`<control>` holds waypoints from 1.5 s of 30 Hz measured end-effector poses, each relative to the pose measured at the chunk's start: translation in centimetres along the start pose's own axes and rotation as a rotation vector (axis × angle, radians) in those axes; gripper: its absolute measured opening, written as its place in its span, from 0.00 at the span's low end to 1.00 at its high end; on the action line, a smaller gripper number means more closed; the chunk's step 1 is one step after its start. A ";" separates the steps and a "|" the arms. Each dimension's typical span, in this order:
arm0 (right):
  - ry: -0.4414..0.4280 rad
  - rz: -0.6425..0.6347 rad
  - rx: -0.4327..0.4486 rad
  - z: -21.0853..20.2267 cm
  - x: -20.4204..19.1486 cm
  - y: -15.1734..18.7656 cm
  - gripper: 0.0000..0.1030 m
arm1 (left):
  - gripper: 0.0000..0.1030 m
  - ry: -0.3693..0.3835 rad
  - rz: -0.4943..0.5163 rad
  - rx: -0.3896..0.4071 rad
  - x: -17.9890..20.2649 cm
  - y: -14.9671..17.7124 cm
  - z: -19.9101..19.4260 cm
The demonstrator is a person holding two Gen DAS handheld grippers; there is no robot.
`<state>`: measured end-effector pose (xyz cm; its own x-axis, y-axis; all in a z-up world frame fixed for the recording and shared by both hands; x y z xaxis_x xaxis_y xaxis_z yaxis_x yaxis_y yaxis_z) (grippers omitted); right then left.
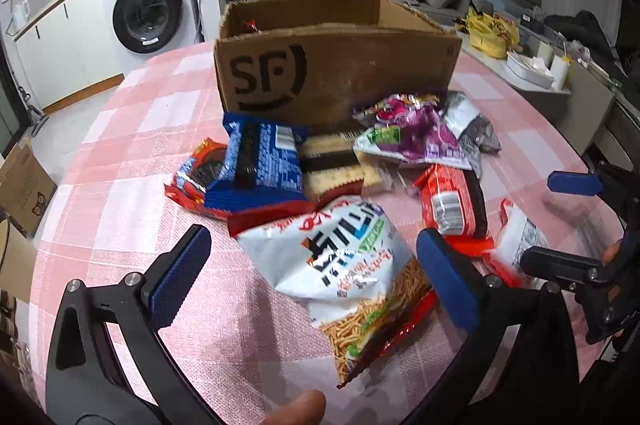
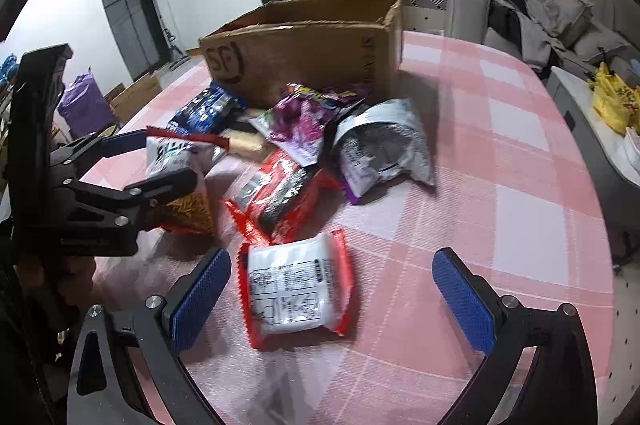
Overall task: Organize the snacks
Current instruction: 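Withdraw both open tools from the box back toward the pile, then grasp white noodle bag with left tool while right tool grasps white-red packet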
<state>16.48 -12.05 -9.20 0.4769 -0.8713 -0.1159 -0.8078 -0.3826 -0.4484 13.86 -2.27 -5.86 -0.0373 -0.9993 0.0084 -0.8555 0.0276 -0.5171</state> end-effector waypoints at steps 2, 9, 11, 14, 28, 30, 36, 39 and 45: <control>-0.003 -0.014 -0.012 0.3 -0.3 0.0 1.00 | 1.00 0.001 -0.004 -0.014 -0.4 0.3 0.4; 0.022 -0.040 -0.052 1.4 -0.9 0.3 1.00 | 1.00 0.076 -0.041 -0.042 -2.1 1.1 0.4; 0.020 -0.040 -0.054 1.5 -1.0 0.4 1.00 | 1.00 0.082 -0.037 -0.046 -2.4 1.4 0.4; 0.013 -0.044 -0.054 1.4 -1.0 0.5 1.00 | 1.00 0.082 -0.032 -0.040 -2.4 1.4 0.4; 0.001 -0.036 -0.068 2.0 -0.9 0.7 0.87 | 0.89 0.101 0.001 -0.065 -0.9 1.4 1.6; 0.007 -0.045 -0.071 2.1 -1.1 0.8 0.80 | 0.75 0.133 0.002 -0.077 -0.9 1.4 1.8; -0.008 -0.096 -0.070 2.1 -2.0 0.9 0.59 | 0.52 0.201 0.029 -0.061 -0.7 1.7 1.4; -0.041 -0.091 -0.059 1.8 -1.9 1.0 0.50 | 0.51 0.230 0.026 -0.039 -0.9 1.8 0.9; -0.040 -0.072 0.013 0.1 -1.5 0.9 0.48 | 0.51 0.238 0.032 0.012 -1.1 1.6 -0.6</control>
<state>15.09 -11.06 -9.55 0.5470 -0.8287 -0.1182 -0.7665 -0.4391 -0.4686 12.23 -1.14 -6.14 -0.1864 -0.9634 0.1927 -0.8455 0.0574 -0.5309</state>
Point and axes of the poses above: each gripper's, at about its wrist camera, not at the fingertips, and z roughly the way its jaws point, x to its right, y to its underside, the point moved 3 cm from there along z, roughly the way its jaws point, and after that the axes turned 12 degrees about -x, right-handed, at the moved point
